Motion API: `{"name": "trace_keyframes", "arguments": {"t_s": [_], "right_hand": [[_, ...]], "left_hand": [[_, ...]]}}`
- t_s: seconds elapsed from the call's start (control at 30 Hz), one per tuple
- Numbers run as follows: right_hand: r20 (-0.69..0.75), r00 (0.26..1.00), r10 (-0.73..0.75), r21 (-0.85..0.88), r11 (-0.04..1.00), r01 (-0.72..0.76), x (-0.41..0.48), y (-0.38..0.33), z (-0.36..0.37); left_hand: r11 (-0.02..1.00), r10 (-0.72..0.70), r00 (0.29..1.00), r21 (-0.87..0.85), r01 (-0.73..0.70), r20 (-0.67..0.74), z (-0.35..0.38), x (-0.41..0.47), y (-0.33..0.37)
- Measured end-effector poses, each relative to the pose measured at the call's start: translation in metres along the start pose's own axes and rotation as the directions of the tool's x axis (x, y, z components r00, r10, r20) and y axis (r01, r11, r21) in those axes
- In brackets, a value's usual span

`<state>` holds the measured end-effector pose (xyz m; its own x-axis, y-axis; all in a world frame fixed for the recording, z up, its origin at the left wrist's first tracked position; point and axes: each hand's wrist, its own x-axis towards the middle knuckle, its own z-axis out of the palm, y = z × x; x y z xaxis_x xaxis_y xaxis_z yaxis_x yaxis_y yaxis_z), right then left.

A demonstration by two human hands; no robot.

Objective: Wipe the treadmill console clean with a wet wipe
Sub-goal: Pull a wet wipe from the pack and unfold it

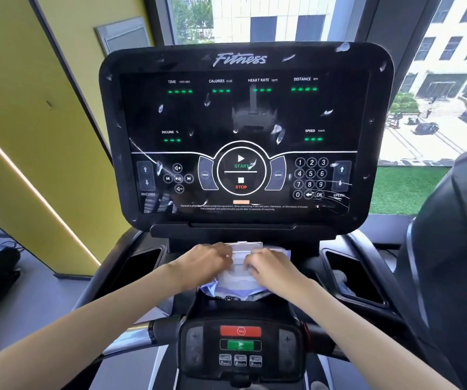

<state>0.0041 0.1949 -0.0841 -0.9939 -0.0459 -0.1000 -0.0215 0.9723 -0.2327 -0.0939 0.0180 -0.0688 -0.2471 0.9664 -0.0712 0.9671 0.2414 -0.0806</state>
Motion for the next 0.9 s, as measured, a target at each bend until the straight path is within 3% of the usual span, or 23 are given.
{"name": "trace_keyframes", "arguments": {"t_s": [0.13, 0.37, 0.57, 0.73, 0.9], "right_hand": [[0.068, 0.997, 0.042, -0.073, 0.997, -0.037, 0.010, -0.015, 0.001], [0.072, 0.993, 0.091, -0.059, 0.994, -0.087, 0.024, -0.016, 0.001], [0.109, 0.992, 0.070, -0.127, 0.990, -0.056, 0.027, -0.022, 0.000], [0.083, 0.995, -0.057, -0.201, 0.977, 0.073, 0.018, -0.031, -0.003], [0.166, 0.985, -0.040, -0.270, 0.959, 0.084, 0.022, -0.041, -0.005]], "left_hand": [[1.000, -0.011, 0.999, 0.025, 0.012, -0.038, 0.009, -0.006, 0.002], [0.974, -0.160, 0.986, -0.169, 0.151, -0.041, 0.008, -0.006, 0.007], [0.917, -0.292, 0.956, -0.278, 0.286, 0.021, 0.011, -0.001, 0.012], [0.865, -0.344, 0.939, -0.388, 0.317, 0.000, 0.013, -0.002, 0.010], [0.846, -0.345, 0.938, -0.442, 0.298, -0.030, 0.012, -0.004, 0.013]]}}
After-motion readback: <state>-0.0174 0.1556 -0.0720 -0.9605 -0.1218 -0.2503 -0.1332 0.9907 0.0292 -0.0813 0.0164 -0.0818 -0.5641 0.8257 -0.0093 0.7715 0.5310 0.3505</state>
